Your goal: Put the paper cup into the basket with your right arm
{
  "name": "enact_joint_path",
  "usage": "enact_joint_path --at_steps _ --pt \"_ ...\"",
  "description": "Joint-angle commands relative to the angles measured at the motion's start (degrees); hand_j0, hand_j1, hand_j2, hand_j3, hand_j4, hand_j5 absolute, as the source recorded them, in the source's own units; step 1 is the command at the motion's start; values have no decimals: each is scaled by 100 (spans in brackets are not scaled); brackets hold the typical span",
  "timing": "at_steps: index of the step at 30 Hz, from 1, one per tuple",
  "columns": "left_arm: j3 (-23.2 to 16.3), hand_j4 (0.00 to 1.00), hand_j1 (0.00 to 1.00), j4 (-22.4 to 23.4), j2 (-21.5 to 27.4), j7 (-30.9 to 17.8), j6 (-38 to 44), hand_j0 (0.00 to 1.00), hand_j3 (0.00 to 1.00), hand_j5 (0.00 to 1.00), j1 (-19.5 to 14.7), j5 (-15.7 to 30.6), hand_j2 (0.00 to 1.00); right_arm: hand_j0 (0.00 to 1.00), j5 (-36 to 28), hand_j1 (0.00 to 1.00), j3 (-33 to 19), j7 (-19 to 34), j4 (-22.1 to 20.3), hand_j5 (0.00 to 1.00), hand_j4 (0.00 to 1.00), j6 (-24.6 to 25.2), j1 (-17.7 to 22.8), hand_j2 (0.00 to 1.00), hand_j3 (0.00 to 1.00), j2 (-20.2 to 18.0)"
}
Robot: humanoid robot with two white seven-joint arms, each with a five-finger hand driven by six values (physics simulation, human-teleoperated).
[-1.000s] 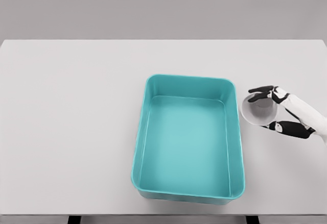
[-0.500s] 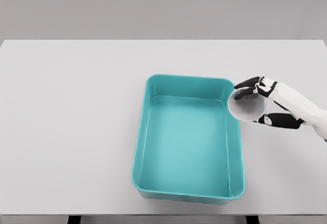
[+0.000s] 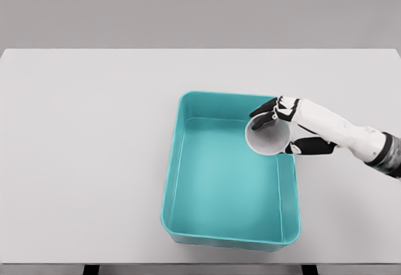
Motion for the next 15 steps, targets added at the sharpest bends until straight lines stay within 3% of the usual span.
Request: enact_joint_path --at_steps 1,15 --pt "1 100 100 -1 0 -1 0 100 100 100 0 -1 100 62 -44 62 166 -3 -3 62 62 16 -9 62 62 1" --pt "1 100 100 -1 0 -1 0 100 100 100 0 -1 100 63 606 63 1098 -3 58 63 63 16 -501 63 63 -26"
